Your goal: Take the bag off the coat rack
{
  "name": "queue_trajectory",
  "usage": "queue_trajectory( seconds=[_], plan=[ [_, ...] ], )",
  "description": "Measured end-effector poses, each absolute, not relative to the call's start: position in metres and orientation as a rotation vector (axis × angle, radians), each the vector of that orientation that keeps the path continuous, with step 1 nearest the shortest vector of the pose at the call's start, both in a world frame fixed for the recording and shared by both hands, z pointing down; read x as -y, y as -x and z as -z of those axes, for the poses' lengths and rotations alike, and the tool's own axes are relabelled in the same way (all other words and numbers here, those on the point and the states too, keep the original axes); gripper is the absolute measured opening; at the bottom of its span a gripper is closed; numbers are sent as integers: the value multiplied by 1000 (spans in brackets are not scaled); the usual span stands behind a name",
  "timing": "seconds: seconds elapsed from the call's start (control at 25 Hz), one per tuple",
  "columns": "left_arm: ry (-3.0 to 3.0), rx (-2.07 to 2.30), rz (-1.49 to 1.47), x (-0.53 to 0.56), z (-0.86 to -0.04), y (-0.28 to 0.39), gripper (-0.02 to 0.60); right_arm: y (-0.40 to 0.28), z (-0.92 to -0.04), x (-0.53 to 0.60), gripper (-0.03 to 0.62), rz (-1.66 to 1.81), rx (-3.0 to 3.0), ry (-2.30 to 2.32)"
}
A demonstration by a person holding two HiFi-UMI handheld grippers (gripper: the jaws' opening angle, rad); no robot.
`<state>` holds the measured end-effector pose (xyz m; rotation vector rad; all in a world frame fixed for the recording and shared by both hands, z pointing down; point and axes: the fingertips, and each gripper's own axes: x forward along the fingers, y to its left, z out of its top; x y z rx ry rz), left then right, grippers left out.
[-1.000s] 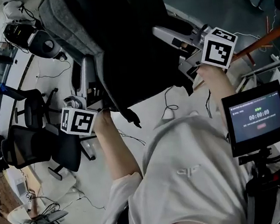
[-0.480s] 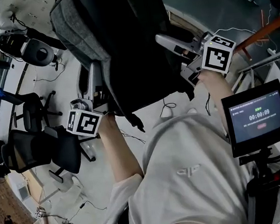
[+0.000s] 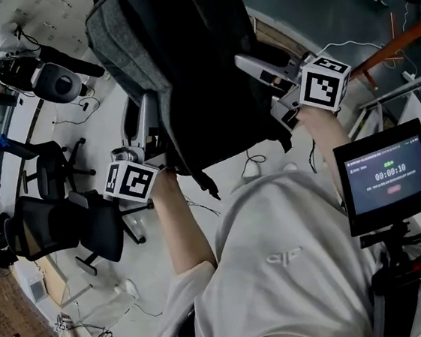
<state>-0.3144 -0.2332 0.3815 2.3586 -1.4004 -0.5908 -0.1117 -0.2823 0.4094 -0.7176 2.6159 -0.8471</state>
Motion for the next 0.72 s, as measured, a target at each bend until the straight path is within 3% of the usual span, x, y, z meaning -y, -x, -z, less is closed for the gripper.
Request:
queue_trajectory(
  seconds=[0.72],
  plan=[
    [-2334,1403,601,230,-390,315,252,111,-416,280,293,868,-2630,716]
  ],
)
